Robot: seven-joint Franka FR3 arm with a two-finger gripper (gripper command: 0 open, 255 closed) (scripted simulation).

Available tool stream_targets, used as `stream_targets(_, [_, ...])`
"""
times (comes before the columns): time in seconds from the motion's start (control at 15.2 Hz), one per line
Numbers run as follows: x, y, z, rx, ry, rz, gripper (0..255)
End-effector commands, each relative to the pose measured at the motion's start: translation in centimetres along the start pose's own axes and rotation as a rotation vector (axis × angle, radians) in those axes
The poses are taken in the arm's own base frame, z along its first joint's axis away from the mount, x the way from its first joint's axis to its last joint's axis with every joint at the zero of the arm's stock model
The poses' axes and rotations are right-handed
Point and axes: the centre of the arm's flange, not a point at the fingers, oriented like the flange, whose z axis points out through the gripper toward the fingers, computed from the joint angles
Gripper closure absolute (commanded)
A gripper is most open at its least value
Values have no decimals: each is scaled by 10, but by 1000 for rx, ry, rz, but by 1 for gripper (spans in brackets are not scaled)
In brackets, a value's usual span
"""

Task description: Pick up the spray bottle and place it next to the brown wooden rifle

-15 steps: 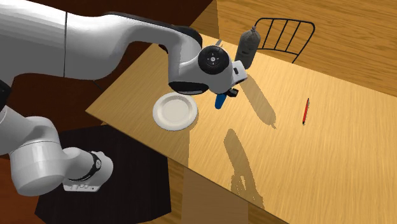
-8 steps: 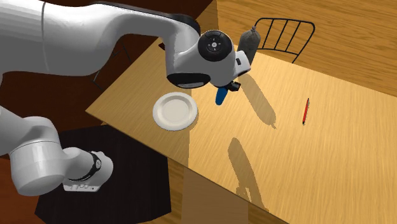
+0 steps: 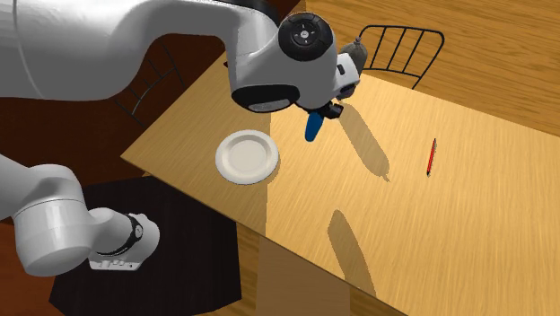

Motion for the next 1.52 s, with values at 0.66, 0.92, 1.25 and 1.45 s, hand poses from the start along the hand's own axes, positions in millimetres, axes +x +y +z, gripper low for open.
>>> stream_targets(0.66, [29,0,-56,0,0,0,255])
stream_targets(0.92, [38,0,-75,0,0,0,255])
stream_targets(1.25, [50,1,-98,0,0,0,255])
stream_targets(1.45, [57,1,-112,0,0,0,255])
